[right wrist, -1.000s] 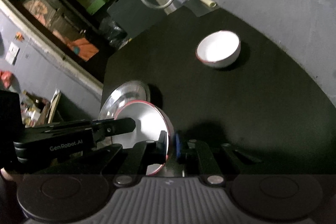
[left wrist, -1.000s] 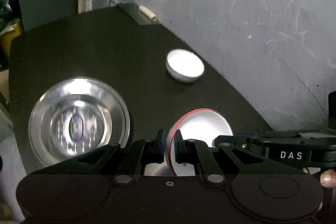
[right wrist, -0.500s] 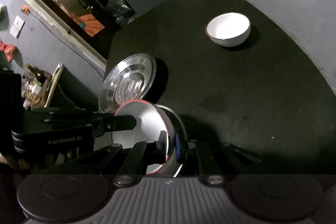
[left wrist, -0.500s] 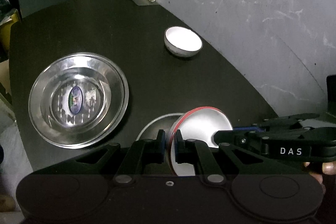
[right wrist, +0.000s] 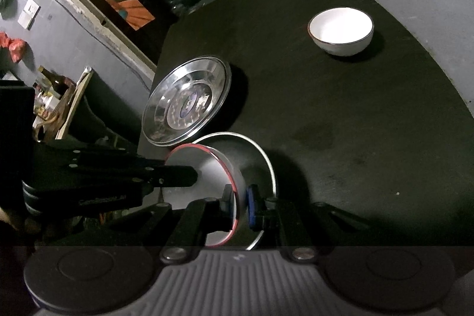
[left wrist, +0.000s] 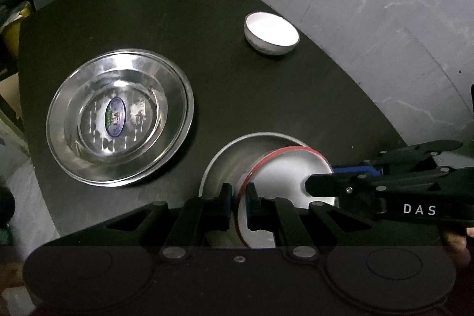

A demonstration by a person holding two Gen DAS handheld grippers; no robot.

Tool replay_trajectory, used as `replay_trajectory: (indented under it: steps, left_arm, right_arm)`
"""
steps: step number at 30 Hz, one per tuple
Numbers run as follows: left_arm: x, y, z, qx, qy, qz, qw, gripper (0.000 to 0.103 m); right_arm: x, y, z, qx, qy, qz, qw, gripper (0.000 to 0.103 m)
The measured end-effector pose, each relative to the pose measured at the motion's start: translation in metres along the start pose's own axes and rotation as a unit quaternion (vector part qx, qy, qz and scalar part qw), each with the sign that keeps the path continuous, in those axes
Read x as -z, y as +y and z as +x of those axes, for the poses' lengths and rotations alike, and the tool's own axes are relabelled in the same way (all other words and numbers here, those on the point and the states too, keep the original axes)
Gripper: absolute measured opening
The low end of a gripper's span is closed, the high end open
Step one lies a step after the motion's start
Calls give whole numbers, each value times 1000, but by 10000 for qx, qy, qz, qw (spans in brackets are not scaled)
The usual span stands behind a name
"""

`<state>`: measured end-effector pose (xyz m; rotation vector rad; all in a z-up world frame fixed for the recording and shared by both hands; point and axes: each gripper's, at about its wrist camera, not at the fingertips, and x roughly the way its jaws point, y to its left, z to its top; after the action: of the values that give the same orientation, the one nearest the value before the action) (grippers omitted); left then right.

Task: Organize plates and bowls
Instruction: 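Lift the white bowl with both grippers and carry it over the steel mixing bowl, then lower the white bowl into the steel mixing bowl with both grippers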

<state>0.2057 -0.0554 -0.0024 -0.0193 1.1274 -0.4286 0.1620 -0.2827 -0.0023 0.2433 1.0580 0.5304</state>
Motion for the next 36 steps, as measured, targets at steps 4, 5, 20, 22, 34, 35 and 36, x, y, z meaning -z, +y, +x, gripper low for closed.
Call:
replay_trajectory:
  steps: [4, 5, 20, 22, 34, 35, 36]
  left_arm:
    - [1, -1, 3, -41, 88, 28, 9999, 8]
    - [2, -1, 4, -49, 111, 32, 9999, 8]
    - [3, 0, 13, -131, 341, 37, 9993, 10]
    - [3, 0, 15, -125, 363, 30, 9993, 11]
    - [2, 1, 16, -146, 383, 43, 9991, 17]
    - [2, 1, 17, -152, 383, 40, 9991, 17]
    - [2, 2, 16, -145, 381, 36, 9992, 17]
  right_arm:
    - [-1, 0, 1, -4, 64, -2, 10000, 12]
    - [-1, 0, 2, -6, 80, -2, 10000, 12]
    - [-2, 1, 10, -42, 277, -7, 9996, 13]
    - [-2, 1, 11, -42, 304, -3, 9995, 13]
    - [-3, 2, 13, -31, 333, 2, 9994, 15]
    - [-3, 2, 13, -27, 332, 9, 9994, 17]
    - [-3, 2, 13, -26, 331, 21, 9994, 17]
